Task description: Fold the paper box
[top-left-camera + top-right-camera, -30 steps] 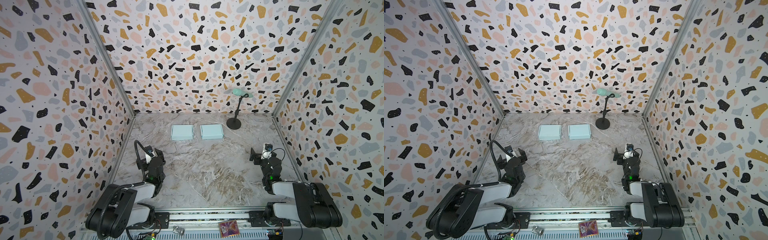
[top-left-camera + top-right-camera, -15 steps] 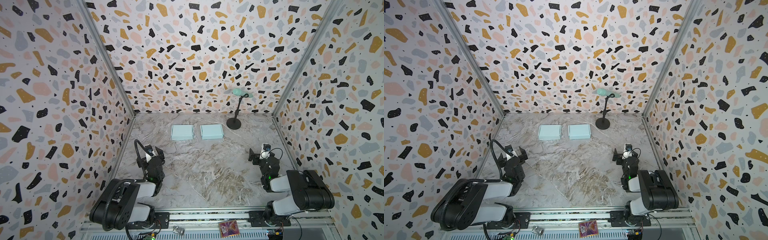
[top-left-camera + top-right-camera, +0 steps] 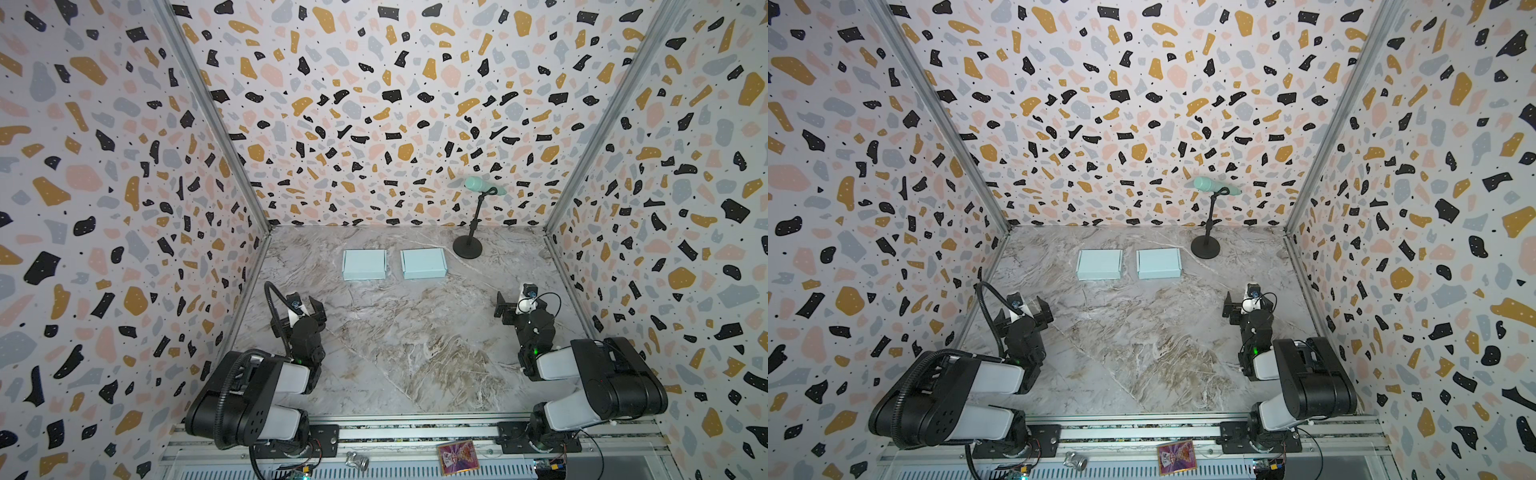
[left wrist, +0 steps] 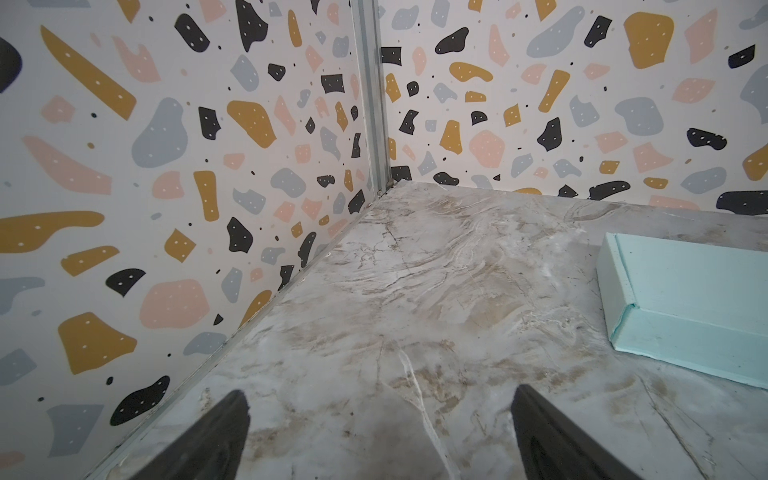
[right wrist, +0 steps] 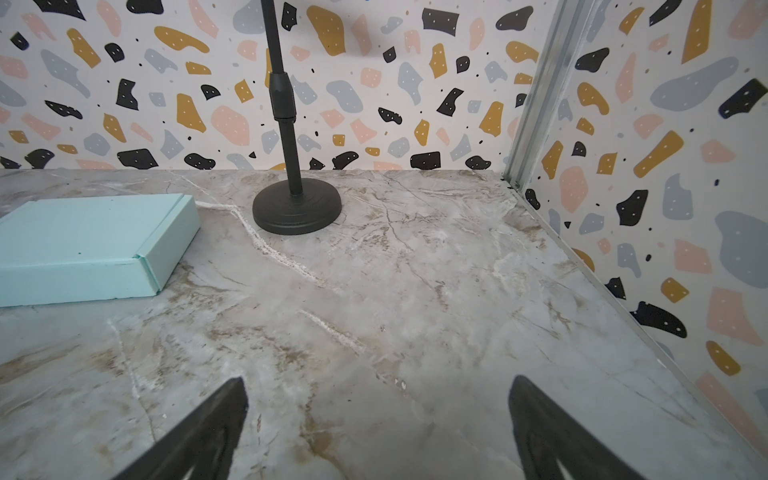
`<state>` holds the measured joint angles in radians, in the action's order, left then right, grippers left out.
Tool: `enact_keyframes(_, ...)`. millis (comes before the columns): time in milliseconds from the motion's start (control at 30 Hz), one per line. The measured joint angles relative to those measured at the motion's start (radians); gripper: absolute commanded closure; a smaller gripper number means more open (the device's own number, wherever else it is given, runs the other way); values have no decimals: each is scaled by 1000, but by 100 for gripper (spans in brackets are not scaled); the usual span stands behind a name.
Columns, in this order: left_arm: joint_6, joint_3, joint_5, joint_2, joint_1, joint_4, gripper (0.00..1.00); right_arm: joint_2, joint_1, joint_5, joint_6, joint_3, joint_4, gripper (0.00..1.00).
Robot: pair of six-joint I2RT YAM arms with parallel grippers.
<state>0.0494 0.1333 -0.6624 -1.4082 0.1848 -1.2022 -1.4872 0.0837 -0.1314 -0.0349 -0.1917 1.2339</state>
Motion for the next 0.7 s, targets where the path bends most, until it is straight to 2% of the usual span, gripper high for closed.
enact_keyframes(700, 7, 0, 8, 0, -1, 0, 0, 0, 3, -18, 3, 0, 0, 1)
